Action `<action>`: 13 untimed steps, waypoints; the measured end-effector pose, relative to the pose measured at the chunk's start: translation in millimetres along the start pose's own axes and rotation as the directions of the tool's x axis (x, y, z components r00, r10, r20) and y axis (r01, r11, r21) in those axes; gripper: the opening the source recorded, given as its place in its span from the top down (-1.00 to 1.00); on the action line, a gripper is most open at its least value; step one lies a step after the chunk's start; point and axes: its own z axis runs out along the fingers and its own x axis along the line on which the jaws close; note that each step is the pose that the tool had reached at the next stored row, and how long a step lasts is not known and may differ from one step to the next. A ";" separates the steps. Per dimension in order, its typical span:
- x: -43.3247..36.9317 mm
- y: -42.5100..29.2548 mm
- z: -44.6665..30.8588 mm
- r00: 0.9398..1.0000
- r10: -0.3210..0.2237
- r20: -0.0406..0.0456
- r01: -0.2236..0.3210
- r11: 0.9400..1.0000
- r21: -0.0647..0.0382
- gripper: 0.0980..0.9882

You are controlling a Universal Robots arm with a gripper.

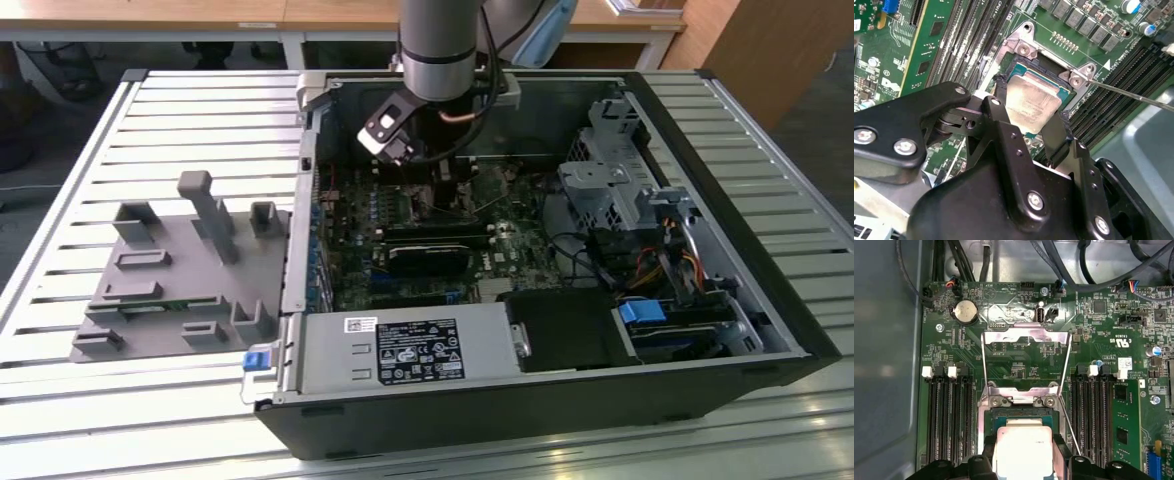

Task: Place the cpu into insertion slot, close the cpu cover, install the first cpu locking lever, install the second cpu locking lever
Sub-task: 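Place the cpu into insertion slot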

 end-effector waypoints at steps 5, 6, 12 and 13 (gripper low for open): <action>0.1 0.6 4.0 1.000 0.001 0.000 -0.001 1.000 0.000 0.03; 0.1 0.6 4.9 1.000 0.001 0.000 -0.001 1.000 0.000 0.03; 0.2 0.3 8.7 1.000 0.001 0.000 -0.001 1.000 0.000 0.03; 0.2 0.3 9.2 1.000 0.001 0.000 -0.001 1.000 0.000 0.03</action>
